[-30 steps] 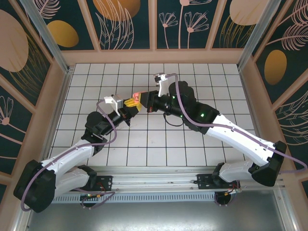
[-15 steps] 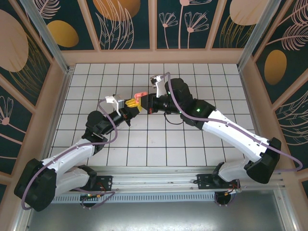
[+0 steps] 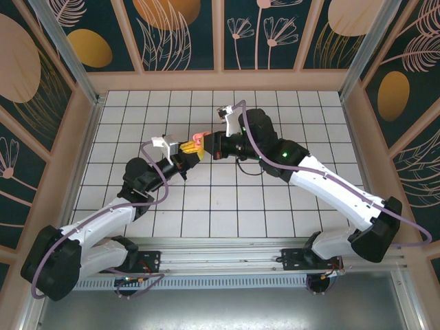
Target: Insert the wireless bluetooth earbuds into the charging case
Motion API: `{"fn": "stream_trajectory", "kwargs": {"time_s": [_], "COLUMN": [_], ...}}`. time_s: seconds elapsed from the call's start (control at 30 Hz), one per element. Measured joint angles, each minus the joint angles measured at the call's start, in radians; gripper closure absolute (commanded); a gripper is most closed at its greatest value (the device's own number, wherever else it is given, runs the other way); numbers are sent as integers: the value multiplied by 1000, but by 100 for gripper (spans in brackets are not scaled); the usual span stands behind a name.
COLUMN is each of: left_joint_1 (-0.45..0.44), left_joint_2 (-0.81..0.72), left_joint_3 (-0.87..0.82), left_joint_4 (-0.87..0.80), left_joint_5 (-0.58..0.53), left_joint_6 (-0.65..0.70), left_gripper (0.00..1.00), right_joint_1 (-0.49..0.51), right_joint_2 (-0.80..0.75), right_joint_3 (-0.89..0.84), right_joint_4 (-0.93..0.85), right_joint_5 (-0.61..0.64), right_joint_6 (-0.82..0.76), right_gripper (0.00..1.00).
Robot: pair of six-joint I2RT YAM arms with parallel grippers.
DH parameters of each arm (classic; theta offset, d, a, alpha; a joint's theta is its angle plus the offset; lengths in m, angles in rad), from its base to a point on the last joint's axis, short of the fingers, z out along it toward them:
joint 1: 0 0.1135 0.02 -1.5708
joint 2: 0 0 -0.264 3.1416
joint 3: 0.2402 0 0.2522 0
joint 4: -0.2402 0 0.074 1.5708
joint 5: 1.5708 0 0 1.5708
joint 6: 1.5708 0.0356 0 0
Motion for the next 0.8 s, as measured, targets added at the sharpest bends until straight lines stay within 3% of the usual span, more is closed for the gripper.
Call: {"fn": "stream_trajectory", "kwargs": {"time_s": [0.8], "left_joint_1": [0], "left_joint_2": [10], "left_joint_3": [5], "left_joint_4": [-4], "left_joint_5": [6], "left_joint_6": [0], "left_gripper": [100], "right_joint_1": [-11], "right_joint_2": [30], "right_joint_3": [0], "right_joint_4": [-31], "right_joint_5": [-1], "right_joint_6": [-23], "right_gripper": [100]}}
